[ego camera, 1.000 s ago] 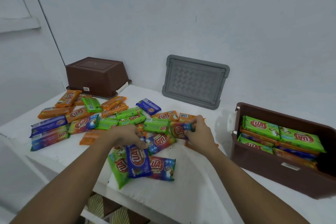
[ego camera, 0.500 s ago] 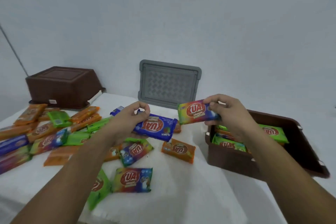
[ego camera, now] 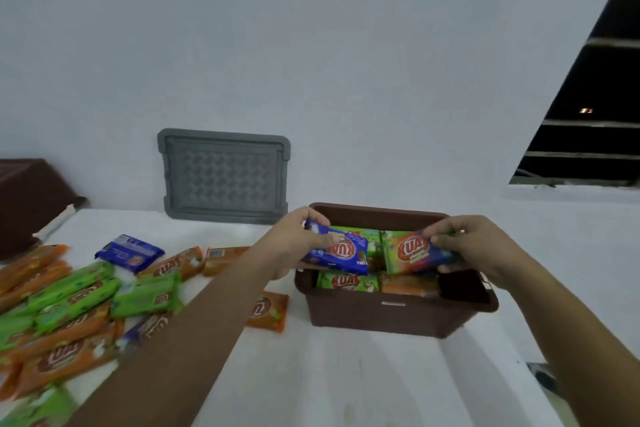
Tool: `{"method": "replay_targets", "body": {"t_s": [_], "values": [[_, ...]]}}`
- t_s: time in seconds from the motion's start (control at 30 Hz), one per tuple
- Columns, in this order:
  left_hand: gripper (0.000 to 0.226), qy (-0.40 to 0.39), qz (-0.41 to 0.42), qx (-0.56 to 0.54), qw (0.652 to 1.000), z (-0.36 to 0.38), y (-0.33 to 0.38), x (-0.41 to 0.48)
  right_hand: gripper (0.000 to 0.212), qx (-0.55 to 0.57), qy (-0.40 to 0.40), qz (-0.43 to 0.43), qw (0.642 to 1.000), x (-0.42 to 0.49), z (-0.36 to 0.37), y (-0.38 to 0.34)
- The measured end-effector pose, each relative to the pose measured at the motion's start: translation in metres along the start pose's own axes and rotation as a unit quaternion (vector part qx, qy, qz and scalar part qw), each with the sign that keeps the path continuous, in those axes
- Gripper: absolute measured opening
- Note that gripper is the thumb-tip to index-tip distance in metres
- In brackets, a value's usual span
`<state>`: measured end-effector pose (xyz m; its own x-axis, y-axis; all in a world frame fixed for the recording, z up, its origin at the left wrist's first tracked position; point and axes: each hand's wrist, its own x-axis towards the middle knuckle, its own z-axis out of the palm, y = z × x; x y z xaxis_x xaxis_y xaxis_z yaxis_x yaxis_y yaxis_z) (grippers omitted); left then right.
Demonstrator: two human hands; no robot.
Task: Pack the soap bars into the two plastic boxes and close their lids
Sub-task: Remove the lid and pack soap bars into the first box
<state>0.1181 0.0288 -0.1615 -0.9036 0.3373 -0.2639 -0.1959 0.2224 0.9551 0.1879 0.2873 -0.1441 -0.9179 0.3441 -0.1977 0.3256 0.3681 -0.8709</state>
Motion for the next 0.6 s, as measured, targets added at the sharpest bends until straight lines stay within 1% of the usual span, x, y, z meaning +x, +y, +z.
{"method": "replay_targets", "body": {"t_s": [0.1,0.2,0.43,0.53,0.6], "values": [[0.034,-0.035,-0.01,0.045,0.998,0.021,-0.003,0.013,0.007,-0.03,0.0,0.026,0.999,0.004,-0.004,0.013],[0.039,-0.027,-0.013,0.099,0.995,0.036,-0.012,0.026,0.011,-0.058,-0.007,0.04,0.997,0.009,0.0,0.023],[0.034,0.004,0.002,0.185,0.983,0.054,-0.031,0.044,0.018,-0.097,-0.009,0.052,0.994,0.019,0.023,0.031],[0.025,0.009,0.009,0.224,0.975,0.057,-0.035,0.047,0.02,-0.12,-0.007,0.06,0.991,0.025,0.026,0.038],[0.02,-0.003,0.003,0.249,0.968,0.057,-0.035,0.047,0.021,-0.136,-0.003,0.058,0.989,0.025,0.026,0.041]]}}
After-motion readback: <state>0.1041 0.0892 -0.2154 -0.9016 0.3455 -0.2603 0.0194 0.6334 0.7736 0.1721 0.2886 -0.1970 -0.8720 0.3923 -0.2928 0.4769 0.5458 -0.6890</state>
